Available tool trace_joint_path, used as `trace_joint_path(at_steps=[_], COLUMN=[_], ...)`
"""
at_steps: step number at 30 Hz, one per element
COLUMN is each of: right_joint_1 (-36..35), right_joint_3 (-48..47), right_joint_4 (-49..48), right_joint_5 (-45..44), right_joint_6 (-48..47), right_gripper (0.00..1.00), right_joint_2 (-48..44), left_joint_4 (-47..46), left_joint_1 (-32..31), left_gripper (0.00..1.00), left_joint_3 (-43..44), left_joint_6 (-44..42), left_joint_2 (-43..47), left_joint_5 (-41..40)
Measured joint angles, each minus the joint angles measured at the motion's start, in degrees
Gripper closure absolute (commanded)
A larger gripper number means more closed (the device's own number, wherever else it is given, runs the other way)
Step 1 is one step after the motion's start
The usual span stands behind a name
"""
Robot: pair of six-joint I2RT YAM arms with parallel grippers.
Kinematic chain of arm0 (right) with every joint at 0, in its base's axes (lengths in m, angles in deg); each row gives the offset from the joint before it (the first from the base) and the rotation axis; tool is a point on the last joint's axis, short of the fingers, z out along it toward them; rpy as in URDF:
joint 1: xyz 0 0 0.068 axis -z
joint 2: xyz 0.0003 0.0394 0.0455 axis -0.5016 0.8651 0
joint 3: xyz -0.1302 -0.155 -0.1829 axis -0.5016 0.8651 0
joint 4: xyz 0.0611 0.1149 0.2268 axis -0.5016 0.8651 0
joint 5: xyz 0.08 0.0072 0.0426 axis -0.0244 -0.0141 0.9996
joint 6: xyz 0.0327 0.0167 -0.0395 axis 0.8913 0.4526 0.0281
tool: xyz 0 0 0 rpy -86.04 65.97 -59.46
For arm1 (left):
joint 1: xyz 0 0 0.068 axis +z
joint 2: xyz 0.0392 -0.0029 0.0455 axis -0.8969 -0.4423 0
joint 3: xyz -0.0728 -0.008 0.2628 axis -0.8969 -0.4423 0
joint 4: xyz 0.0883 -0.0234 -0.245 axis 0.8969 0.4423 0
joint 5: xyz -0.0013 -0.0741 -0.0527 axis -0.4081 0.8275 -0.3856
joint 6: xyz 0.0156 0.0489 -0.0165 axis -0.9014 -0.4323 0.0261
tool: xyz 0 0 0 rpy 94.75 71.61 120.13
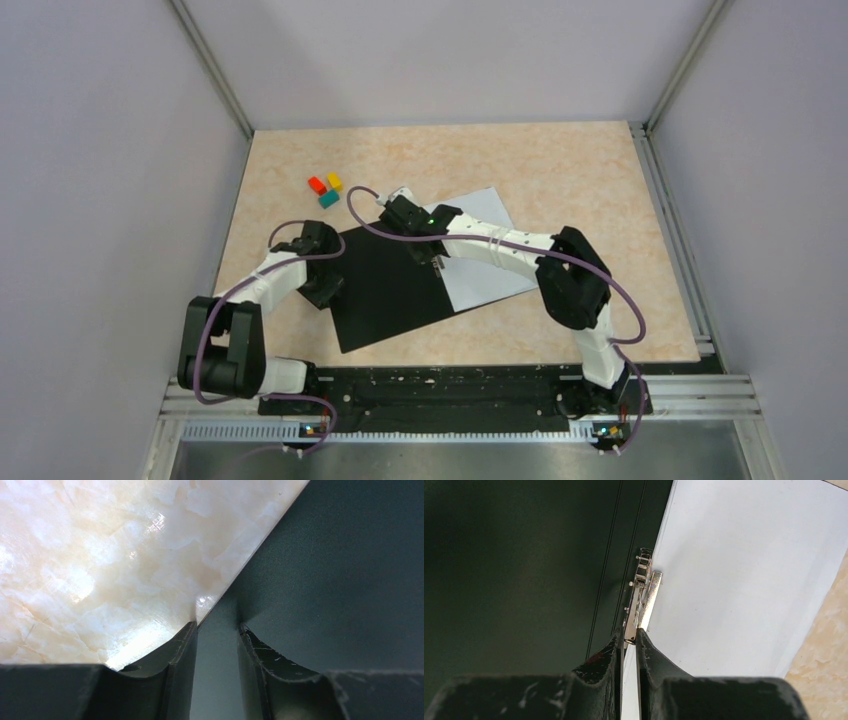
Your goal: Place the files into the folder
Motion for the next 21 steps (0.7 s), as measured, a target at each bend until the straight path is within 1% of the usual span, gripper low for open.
trace_joint_path(at_steps=[4,9,15,21], right_joint_1=[0.0,-0.3,-0.3,-0.3], right_joint_3=[0.3,4.8,9.1,11.1], right_joint_4=[-0.2,-1.6,-4.3,-6.3], right_joint_5=[-0.2,-0.3,-0.1,0.3], right_joint_6=[0.4,1.4,2.9,3.8], right_gripper=[0.96,1.0,1.0,1.0], right_joint_2=[0.0,-1.9,-3.8,-4.8], left_joint_4=[0.2,0.2,0.3,0.3], left_joint_1=[0.3,0.5,0.6,0.6], left_gripper=[0.61,0.61,0.61,0.61], left_joint_3=[0.3,0.3,0.4,0.4], left_joint_6=[0.0,0.0,0.0,0.0], left_joint_2=[-0.4,-0.4,-0.7,-0.8], left_joint_5=[0.3,0.5,0.7,0.7])
